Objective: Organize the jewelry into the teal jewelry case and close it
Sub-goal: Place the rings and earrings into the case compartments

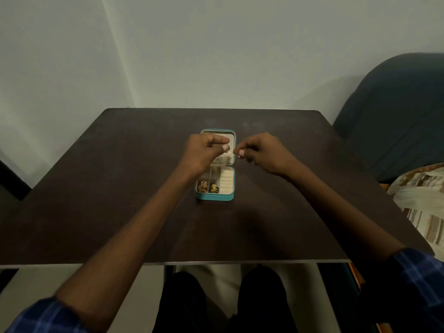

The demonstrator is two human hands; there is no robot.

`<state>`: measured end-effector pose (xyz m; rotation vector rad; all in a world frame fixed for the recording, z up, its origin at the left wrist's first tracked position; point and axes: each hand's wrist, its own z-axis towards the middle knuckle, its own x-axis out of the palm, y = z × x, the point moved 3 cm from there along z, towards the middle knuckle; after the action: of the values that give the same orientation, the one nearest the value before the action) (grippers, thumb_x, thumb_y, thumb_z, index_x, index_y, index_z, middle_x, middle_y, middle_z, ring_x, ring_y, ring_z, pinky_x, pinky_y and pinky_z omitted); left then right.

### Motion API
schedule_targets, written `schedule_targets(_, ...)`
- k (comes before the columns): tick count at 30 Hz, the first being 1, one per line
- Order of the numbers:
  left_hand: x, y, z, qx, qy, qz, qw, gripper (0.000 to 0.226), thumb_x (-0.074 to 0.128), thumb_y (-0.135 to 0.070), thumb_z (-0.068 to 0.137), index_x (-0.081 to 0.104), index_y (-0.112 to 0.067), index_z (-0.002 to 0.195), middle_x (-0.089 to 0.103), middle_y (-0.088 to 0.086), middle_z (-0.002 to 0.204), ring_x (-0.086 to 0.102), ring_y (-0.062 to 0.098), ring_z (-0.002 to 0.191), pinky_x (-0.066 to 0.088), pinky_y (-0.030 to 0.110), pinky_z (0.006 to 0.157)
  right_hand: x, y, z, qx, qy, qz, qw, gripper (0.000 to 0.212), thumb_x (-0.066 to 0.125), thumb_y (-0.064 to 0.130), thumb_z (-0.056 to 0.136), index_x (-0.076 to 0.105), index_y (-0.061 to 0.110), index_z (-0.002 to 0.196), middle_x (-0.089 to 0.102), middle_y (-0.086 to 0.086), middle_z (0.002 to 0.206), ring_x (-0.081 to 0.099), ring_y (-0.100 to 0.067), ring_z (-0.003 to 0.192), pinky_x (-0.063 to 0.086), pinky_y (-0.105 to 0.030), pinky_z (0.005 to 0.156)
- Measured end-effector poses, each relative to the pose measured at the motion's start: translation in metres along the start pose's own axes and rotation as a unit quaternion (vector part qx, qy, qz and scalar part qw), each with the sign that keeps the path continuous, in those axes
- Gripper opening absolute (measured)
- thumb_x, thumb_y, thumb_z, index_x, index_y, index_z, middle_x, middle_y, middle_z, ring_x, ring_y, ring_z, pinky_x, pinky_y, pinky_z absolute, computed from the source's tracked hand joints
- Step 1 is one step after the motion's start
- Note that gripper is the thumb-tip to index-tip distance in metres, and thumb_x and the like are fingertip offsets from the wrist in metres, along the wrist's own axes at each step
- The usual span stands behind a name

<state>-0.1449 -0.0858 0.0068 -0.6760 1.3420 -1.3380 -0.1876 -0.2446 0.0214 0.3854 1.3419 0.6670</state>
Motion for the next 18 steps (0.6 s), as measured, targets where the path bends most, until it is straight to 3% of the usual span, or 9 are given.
schedule_targets(6, -0.004, 0.034, 0.006, -0.054, -0.017, 0.09, 0.994, 0.022, 0.068, -0.008, 0.081, 0.07, -0.004, 0.102, 0.071, 0.012, 0.105, 0.066, 0.019, 0.098, 0.054, 0.038, 0.089, 0.021, 0.004, 0.017, 0.035, 0.01, 0.018, 0.999, 0.004, 0.067, 0.011, 0.083, 0.066, 0.009, 0.086, 0.061, 0.008, 0.071, 0.056, -0.001, 0.06, 0.042, -0.007, 0.052)
schedule_targets(11, 0.001, 0.061, 0.008, -0.087, -0.02, 0.194, 0.977, 0.012, 0.065, -0.011, 0.084, 0.074, -0.014, 0.092, 0.072, 0.005, 0.102, 0.067, 0.011, 0.083, 0.053, 0.019, 0.066, 0.031, 0.0, 0.022, 0.03, -0.002, 0.001, 1.0, 0.013, 0.067, 0.01, 0.082, 0.073, 0.005, 0.093, 0.065, 0.004, 0.082, 0.053, 0.001, 0.056, 0.039, -0.002, 0.053)
schedule_targets(15, 0.004, 0.068, 0.009, -0.091, -0.015, 0.238, 0.967, 0.01, 0.066, -0.013, 0.082, 0.069, -0.018, 0.089, 0.07, 0.005, 0.103, 0.067, 0.016, 0.088, 0.057, 0.031, 0.073, 0.034, -0.008, 0.023, 0.036, 0.009, -0.02, 0.999, 0.019, 0.064, 0.008, 0.085, 0.072, 0.008, 0.102, 0.066, 0.004, 0.095, 0.054, 0.003, 0.071, 0.039, 0.001, 0.06)
schedule_targets(18, 0.011, 0.062, 0.008, -0.067, 0.003, 0.303, 0.951, 0.007, 0.066, -0.016, 0.081, 0.066, -0.023, 0.081, 0.07, 0.003, 0.097, 0.066, 0.019, 0.087, 0.057, 0.04, 0.075, 0.035, -0.012, 0.024, 0.04, 0.011, -0.016, 0.999, 0.019, 0.064, 0.008, 0.084, 0.072, 0.009, 0.101, 0.07, -0.004, 0.106, 0.061, -0.007, 0.094, 0.044, -0.011, 0.074)
